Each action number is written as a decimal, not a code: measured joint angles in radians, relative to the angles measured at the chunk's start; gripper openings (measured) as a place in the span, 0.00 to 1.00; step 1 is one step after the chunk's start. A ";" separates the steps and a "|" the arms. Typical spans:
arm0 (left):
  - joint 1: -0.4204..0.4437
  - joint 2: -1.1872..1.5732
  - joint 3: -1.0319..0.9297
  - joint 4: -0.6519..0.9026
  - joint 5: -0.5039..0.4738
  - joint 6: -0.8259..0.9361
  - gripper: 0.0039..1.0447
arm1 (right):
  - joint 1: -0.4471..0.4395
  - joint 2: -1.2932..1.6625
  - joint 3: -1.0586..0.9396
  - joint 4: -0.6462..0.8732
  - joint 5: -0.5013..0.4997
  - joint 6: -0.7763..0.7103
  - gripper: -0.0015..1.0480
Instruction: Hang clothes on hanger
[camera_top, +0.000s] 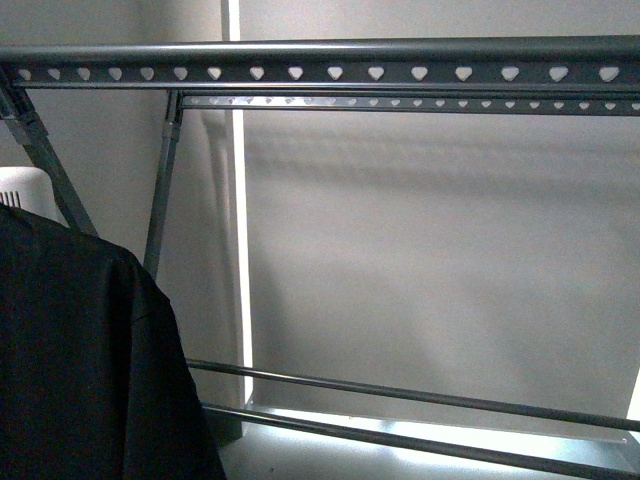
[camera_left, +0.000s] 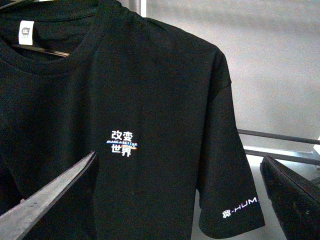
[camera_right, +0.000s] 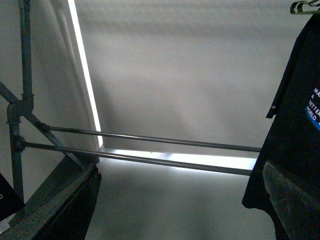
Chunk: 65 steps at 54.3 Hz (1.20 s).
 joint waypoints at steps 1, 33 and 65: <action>0.000 0.000 0.000 0.000 0.000 0.000 0.94 | 0.000 0.000 0.000 0.000 0.000 0.000 0.93; 0.107 0.623 0.218 0.226 0.142 -0.300 0.94 | -0.001 0.000 0.000 0.000 0.000 0.000 0.93; -0.050 1.433 0.820 0.404 -0.160 -0.652 0.94 | -0.001 0.000 0.000 0.000 0.000 0.000 0.93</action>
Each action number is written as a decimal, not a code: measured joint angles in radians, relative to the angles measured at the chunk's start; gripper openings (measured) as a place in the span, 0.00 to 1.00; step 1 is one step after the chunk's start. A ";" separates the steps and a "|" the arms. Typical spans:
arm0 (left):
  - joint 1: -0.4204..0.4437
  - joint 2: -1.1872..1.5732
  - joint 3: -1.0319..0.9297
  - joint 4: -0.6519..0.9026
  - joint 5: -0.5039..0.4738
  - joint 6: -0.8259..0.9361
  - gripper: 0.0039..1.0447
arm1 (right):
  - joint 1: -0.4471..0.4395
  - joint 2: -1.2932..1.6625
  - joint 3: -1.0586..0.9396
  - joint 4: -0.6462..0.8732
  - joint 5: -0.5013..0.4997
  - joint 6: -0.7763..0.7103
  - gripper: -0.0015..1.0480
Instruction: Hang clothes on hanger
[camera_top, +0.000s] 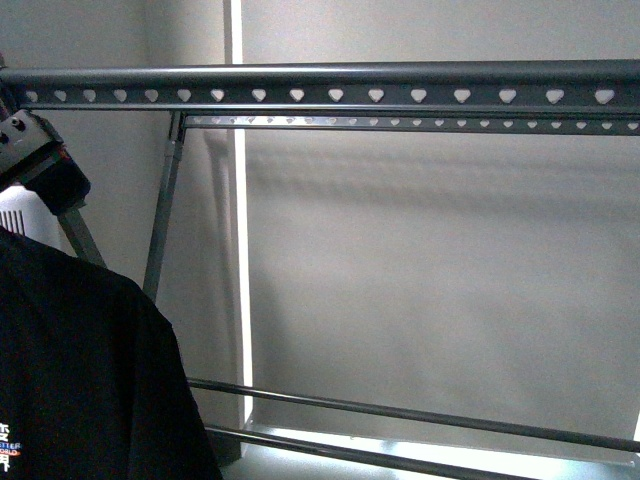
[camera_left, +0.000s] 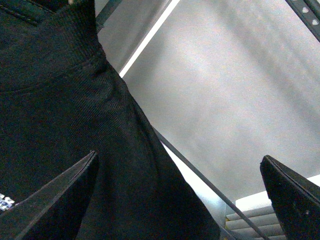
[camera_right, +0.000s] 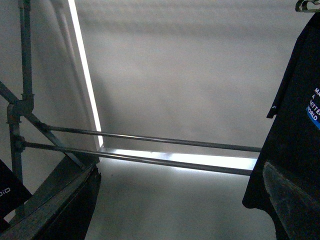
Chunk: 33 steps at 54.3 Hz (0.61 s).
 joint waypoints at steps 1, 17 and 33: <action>-0.001 0.006 0.005 0.000 -0.001 0.000 0.94 | 0.000 0.000 0.000 0.000 0.000 0.000 0.93; -0.013 0.132 0.130 -0.005 -0.050 0.003 0.94 | 0.000 0.000 0.000 0.000 0.000 0.000 0.93; -0.028 0.212 0.266 -0.110 -0.092 0.006 0.53 | 0.000 0.000 0.000 0.000 0.000 0.000 0.93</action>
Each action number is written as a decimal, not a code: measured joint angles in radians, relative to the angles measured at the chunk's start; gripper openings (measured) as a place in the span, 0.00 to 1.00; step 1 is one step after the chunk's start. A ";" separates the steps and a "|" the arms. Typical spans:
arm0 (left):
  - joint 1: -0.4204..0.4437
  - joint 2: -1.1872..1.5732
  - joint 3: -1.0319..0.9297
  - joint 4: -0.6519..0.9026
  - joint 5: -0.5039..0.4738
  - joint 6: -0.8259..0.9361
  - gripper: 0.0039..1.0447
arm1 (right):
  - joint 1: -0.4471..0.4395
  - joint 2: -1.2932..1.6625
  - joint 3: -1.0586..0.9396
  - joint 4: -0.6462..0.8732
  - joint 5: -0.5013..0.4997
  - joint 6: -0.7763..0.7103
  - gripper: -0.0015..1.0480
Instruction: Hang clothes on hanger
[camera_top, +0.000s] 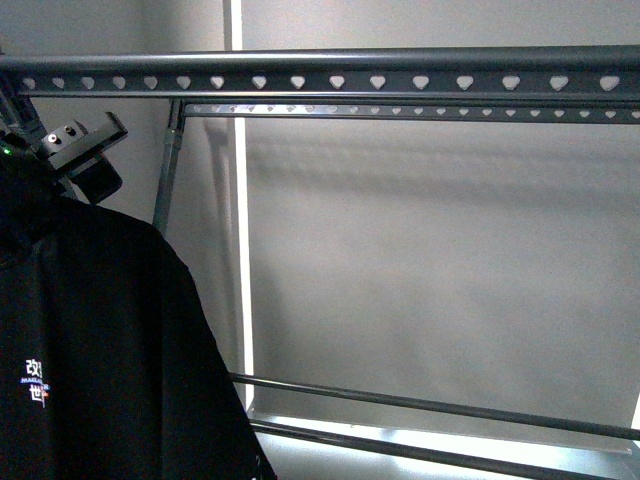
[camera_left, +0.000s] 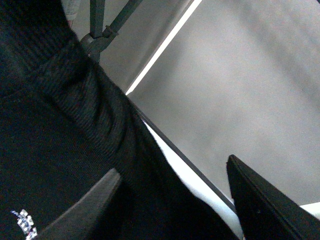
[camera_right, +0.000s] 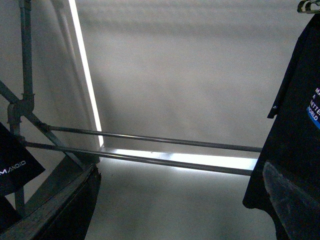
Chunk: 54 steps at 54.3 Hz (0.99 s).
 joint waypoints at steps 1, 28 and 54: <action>0.000 0.000 0.000 -0.003 0.000 0.001 0.50 | 0.000 0.000 0.000 0.000 0.000 0.000 0.93; 0.035 -0.146 -0.243 -0.030 0.258 0.089 0.05 | 0.000 0.000 0.000 0.000 0.000 0.000 0.93; 0.053 -0.405 -0.330 -0.587 0.970 1.131 0.04 | 0.000 0.000 0.000 0.000 0.000 0.000 0.93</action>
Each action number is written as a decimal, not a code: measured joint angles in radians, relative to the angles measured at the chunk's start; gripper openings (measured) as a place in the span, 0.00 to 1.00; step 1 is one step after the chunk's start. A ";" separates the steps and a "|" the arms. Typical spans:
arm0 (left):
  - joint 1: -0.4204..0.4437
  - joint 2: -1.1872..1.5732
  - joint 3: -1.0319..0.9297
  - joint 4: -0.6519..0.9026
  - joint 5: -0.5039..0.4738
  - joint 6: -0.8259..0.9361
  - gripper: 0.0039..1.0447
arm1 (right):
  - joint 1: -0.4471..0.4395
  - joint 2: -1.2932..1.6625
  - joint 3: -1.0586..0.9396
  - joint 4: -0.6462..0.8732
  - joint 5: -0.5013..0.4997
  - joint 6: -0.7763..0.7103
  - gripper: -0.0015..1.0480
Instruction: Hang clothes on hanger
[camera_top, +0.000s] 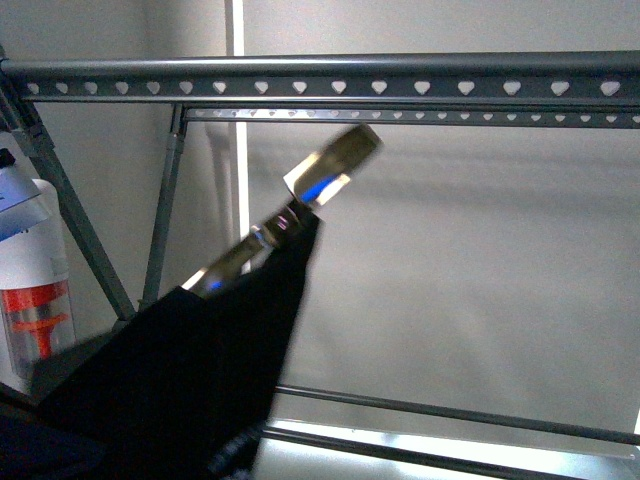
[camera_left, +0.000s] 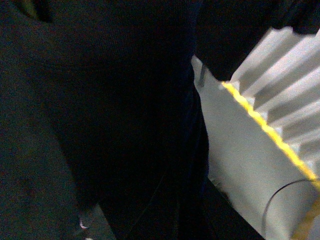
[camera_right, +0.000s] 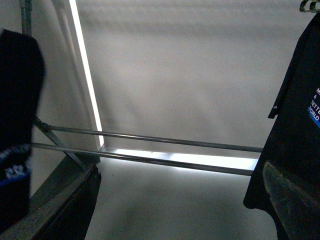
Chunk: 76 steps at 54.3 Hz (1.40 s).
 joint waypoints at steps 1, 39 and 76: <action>0.000 0.004 0.008 -0.011 -0.002 0.014 0.04 | 0.000 0.000 0.000 0.000 0.000 0.000 0.93; -0.218 0.362 0.554 0.326 -0.220 0.948 0.04 | 0.000 0.000 0.000 0.000 0.000 0.000 0.93; -0.301 0.366 0.555 0.404 -0.120 0.962 0.04 | -0.027 0.019 0.011 -0.029 -0.092 0.026 0.93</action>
